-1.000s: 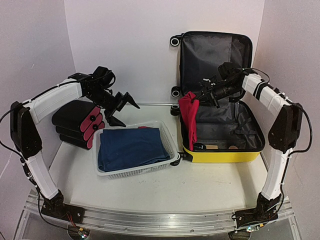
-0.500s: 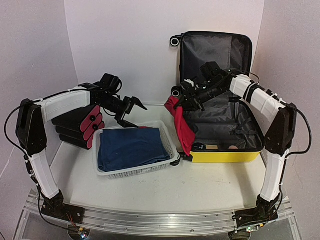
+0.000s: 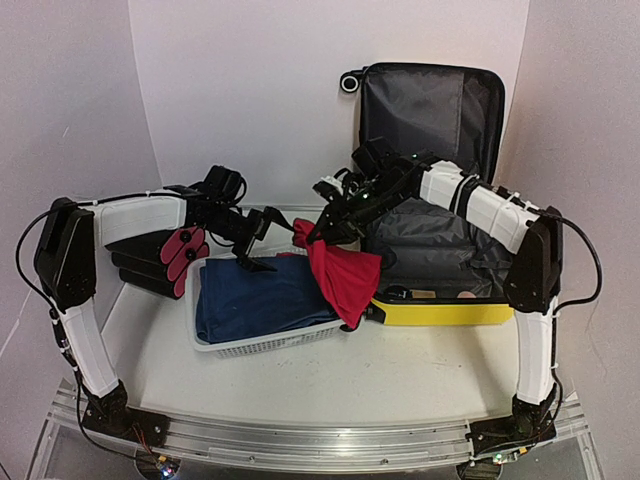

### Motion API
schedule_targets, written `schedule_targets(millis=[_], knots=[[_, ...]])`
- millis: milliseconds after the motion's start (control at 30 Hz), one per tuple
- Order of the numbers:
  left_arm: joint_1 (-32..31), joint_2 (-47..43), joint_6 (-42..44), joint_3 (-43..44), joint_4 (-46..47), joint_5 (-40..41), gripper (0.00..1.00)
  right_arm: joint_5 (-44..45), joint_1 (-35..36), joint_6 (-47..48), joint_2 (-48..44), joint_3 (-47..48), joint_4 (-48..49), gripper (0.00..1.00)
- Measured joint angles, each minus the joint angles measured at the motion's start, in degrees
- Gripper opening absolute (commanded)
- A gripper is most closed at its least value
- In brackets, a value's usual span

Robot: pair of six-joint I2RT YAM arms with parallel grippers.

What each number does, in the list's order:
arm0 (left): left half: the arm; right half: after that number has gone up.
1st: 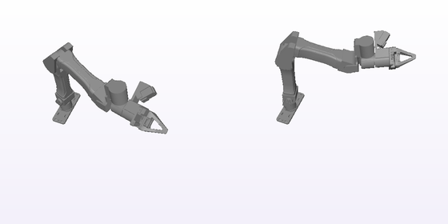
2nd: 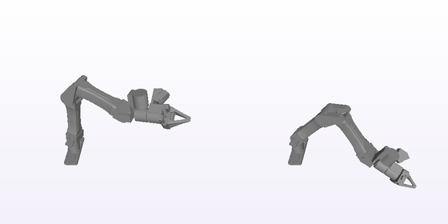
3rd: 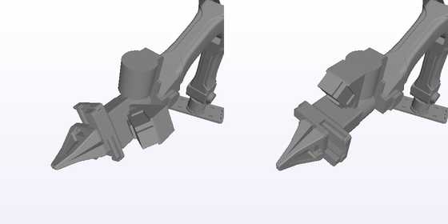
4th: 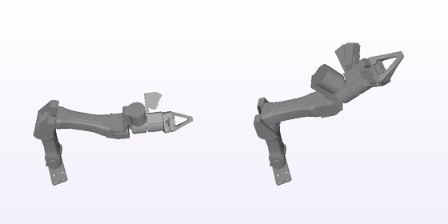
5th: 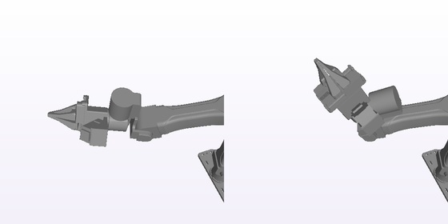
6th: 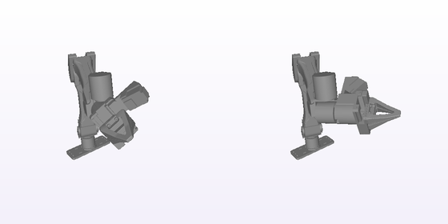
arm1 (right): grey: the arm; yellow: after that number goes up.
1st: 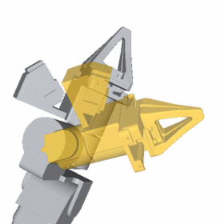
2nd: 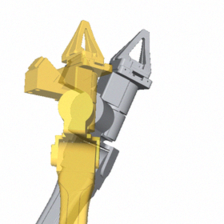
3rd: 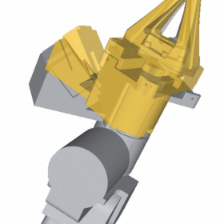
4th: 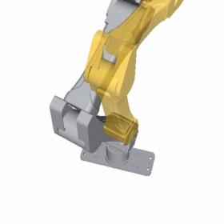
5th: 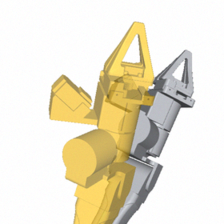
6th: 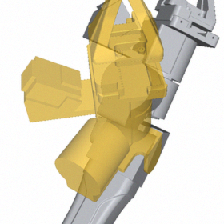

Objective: Open, take out, and arrange the luggage

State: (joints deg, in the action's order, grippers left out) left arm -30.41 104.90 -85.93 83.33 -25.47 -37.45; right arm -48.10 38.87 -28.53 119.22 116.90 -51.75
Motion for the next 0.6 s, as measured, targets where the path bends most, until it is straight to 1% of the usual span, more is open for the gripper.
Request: schedule_targets(millis=[167,333,500,600], knots=[[0.09,-3.54,-6.8,-6.8,4.74,1.57,0.98,-0.02,0.79,0.92,0.0,-0.44,0.31,0.0],[0.09,-3.26,-11.19,-6.49,9.31,0.31,0.98,-0.02,1.05,1.73,0.0,-1.6,0.37,0.0],[0.09,-6.34,-15.67,-8.72,11.15,4.2,0.99,0.0,1.05,1.97,0.0,-2.14,0.5,0.0],[-0.04,-5.84,-16.46,-6.05,11.06,3.67,0.99,0.0,1.05,2.16,0.0,-2.16,0.57,0.0]])
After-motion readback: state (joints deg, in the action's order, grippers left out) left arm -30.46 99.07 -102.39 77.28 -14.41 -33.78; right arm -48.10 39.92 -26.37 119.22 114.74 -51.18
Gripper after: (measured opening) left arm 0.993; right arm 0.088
